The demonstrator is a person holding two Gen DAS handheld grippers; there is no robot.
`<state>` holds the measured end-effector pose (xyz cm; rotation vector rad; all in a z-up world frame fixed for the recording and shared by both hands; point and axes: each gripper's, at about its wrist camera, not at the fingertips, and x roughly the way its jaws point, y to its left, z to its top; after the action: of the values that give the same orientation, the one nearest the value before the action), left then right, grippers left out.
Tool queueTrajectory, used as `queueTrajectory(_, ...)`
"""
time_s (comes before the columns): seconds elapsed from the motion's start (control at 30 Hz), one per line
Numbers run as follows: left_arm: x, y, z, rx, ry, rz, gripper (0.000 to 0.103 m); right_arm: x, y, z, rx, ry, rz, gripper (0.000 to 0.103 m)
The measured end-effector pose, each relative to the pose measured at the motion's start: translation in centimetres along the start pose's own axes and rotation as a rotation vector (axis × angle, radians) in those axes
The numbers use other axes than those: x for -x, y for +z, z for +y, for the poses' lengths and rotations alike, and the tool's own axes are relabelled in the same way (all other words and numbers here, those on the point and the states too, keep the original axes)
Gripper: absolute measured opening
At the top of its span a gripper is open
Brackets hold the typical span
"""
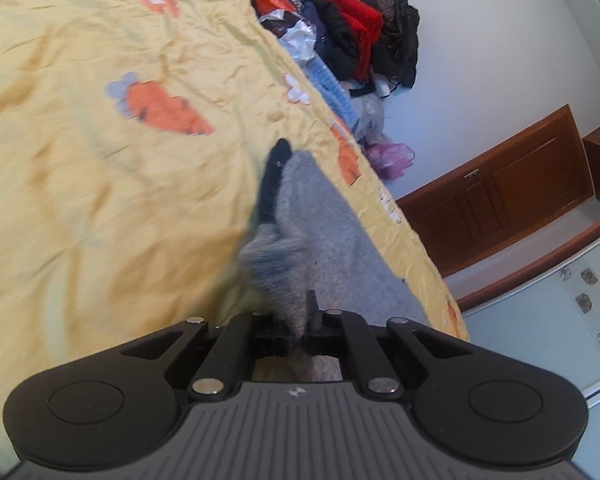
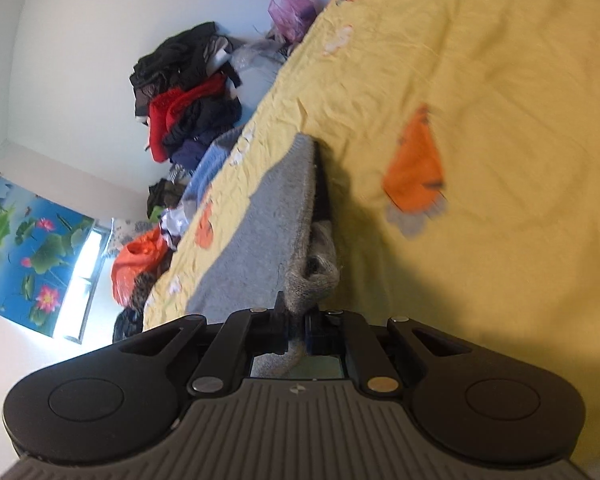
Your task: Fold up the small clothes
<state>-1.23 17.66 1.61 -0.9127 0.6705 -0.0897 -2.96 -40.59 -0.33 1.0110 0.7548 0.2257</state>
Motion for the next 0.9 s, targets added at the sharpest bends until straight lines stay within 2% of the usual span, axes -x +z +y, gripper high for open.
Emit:
queueTrajectory(0.17, 1.9, -0.3, 2.3, 0.036, 0.053, -0.011, 0.005, 0.9, -1.9, -2.0, -0.07, -0.011, 0.029, 0.017)
queueTrajectory(0.3, 1.3, -0.5, 2.8, 0.045, 0.088, 0.005, 0.005, 0.0, -2.6, -3.4, -0.153, -0.025, 0.035, 0.037)
queueTrajectory(0.43, 0.0, -0.8, 2.7, 0.086, 0.088, 0.024, 0.006, -0.7, -2.4, -2.9, -0.172, 0.002, 0.004, 0.044)
queueTrajectory(0.47, -0.3, -0.9, 2.7, 0.096, 0.084, 0.015, 0.006, -1.0, -2.3, -2.9, -0.181, 0.007, 0.0, 0.043)
queueTrajectory(0.5, -0.5, -0.9, 2.6, 0.098, 0.089, 0.008, 0.006, -1.3, -2.3, -2.9, -0.187, 0.007, -0.005, 0.038)
queueTrajectory(0.53, -0.7, -0.9, 2.3, 0.095, 0.092, 0.008, 0.006, -1.8, -2.1, -2.8, -0.184, -0.005, 0.003, 0.023)
queueTrajectory(0.57, -0.9, -0.8, 2.1, 0.083, 0.096, 0.009, 0.006, -2.4, -2.0, -2.7, -0.171, -0.019, 0.016, 0.016)
queueTrajectory(0.67, -0.5, -0.7, 1.2, 0.024, 0.119, 0.004, 0.004, -2.6, -2.4, -1.9, -0.096, -0.043, 0.005, 0.016)
queueTrajectory(0.9, 5.1, 0.0, 0.0, -0.057, 0.012, -0.001, 0.003, 1.9, -3.1, -0.2, 0.006, 0.023, 0.024, 0.015)
